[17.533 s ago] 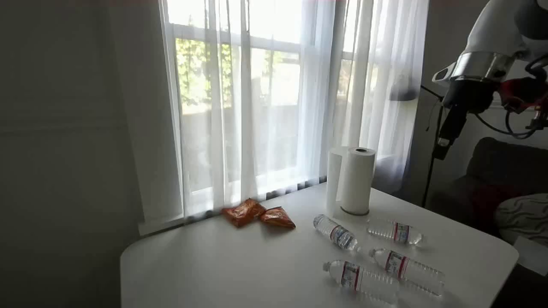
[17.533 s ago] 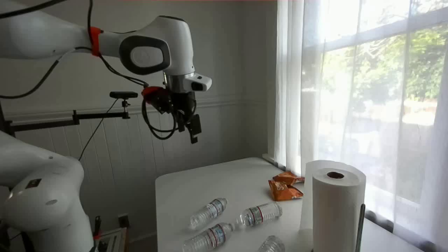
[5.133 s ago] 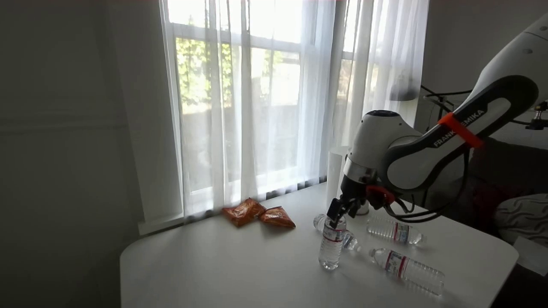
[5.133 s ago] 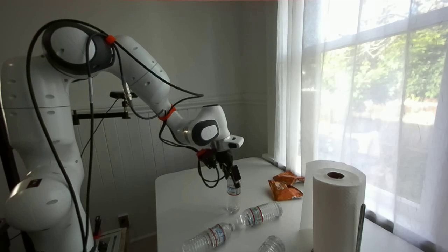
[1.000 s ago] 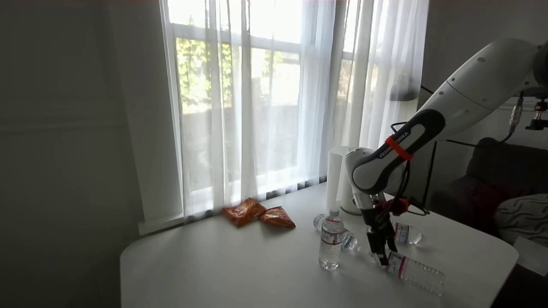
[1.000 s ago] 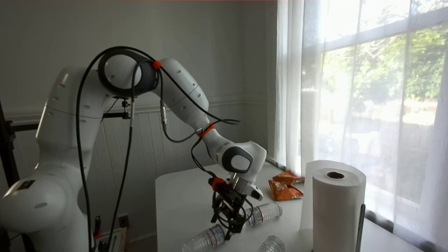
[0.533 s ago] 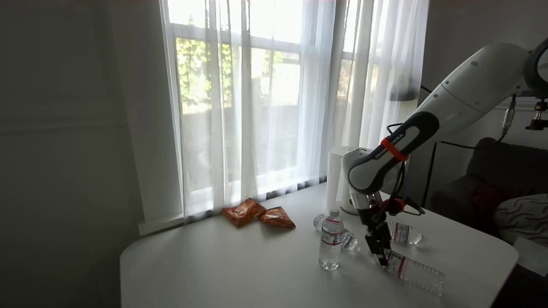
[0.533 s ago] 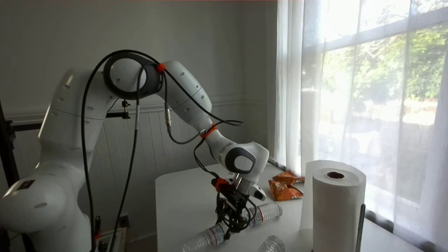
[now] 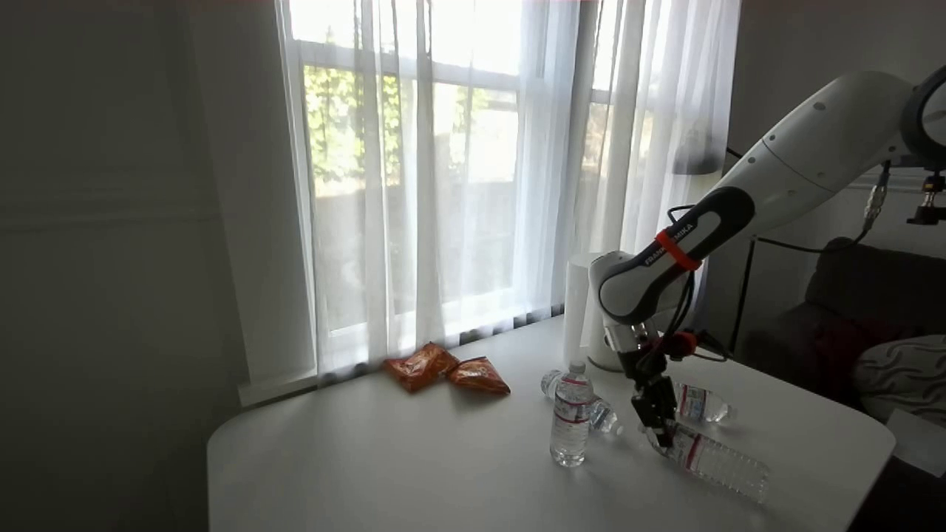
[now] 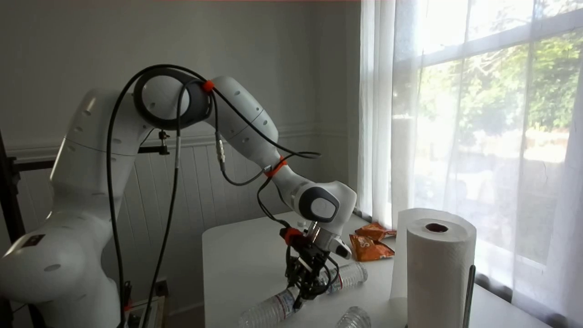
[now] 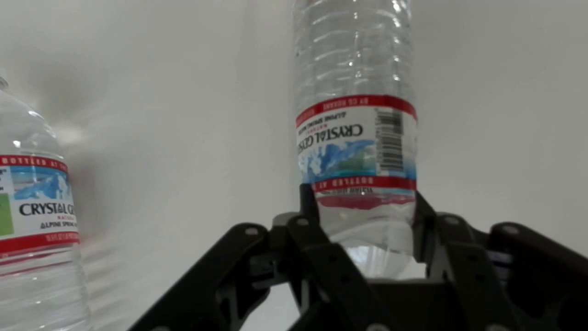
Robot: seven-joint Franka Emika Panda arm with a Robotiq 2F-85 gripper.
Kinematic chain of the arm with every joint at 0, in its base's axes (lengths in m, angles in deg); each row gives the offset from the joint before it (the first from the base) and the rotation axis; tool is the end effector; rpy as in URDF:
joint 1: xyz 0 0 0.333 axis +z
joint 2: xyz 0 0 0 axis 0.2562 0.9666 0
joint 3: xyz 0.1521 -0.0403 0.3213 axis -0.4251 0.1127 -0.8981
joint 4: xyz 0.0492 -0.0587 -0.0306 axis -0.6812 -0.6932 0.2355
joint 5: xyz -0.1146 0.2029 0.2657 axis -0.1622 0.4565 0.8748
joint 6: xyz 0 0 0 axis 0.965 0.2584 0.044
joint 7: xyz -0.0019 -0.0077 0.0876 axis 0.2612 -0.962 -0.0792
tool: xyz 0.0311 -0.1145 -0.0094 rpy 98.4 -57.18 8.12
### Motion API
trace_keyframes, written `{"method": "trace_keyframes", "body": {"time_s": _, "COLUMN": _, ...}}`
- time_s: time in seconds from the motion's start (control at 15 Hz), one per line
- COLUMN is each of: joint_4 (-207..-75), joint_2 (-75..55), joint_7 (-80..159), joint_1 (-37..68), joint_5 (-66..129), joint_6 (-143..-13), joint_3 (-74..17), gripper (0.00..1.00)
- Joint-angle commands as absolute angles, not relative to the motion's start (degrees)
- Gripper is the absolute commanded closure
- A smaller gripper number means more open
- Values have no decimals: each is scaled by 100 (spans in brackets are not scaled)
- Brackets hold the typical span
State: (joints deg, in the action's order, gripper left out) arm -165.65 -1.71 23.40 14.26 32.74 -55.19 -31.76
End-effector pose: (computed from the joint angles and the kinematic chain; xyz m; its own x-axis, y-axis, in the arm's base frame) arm 0.5171 -0.0127 0.2591 0.8480 0.1930 -0.4935 0.1765 -0.9810 -0.0803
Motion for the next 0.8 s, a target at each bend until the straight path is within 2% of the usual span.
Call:
{"method": "trace_keyframes", "body": {"time_s": 0.0, "joint_4": -16646, "joint_2": -584, "joint_7": 2648, "joint_1": 1428, "joint_5": 3142, "joint_6": -5116, "joint_3": -3161, "gripper": 79}}
{"method": "trace_keyframes", "body": {"time_s": 0.27, "joint_4": -16872, "joint_2": -986, "joint_7": 3131, "joint_1": 1531, "joint_5": 3066, "joint_6": -5103, "joint_3": -3157, "gripper": 79}}
{"method": "trace_keyframes", "body": {"time_s": 0.73, "joint_4": -17795, "joint_2": -2044, "joint_7": 4700, "joint_1": 1839, "joint_5": 2634, "joint_6": -6302, "joint_3": -3182, "gripper": 79}}
